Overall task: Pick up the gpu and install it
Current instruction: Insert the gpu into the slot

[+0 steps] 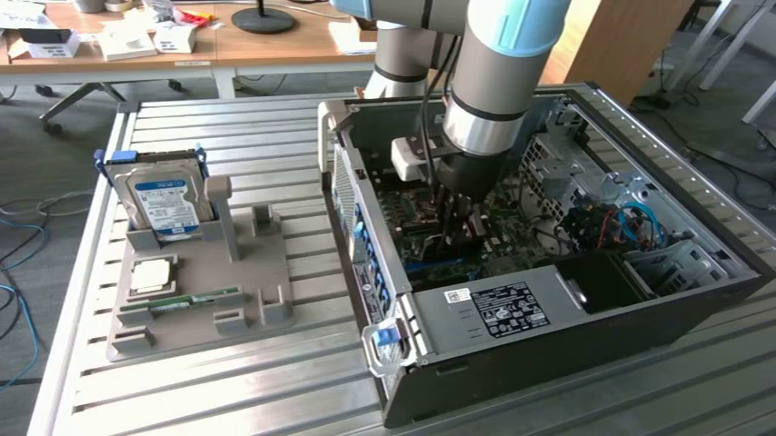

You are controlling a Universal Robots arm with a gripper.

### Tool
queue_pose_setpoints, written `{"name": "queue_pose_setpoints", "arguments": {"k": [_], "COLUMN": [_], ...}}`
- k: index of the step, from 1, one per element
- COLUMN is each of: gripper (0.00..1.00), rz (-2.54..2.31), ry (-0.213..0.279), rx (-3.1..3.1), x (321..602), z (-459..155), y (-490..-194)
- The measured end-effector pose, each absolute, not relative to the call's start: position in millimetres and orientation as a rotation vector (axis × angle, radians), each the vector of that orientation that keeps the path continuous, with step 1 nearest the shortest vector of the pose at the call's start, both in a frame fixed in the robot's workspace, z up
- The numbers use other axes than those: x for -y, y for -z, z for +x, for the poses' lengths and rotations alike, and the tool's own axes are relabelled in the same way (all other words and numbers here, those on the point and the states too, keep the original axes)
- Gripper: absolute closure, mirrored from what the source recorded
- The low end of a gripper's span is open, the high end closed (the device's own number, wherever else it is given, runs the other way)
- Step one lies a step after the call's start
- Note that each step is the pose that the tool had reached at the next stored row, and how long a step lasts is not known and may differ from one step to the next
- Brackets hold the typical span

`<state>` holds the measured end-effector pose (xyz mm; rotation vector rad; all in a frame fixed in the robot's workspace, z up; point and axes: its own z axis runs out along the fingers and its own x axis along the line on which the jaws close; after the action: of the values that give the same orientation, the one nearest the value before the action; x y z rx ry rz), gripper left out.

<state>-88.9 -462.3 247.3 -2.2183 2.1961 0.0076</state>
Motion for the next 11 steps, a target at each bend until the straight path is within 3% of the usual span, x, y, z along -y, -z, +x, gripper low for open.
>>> {"name": "queue_pose_setpoints", "arguments": {"k": [11], "gripper": [0.75], "rz": [-2.218], "ry": [-0.008], "rx": [-2.196], "x": [462.2], "z": [-90.4], "y": [-246.2]}}
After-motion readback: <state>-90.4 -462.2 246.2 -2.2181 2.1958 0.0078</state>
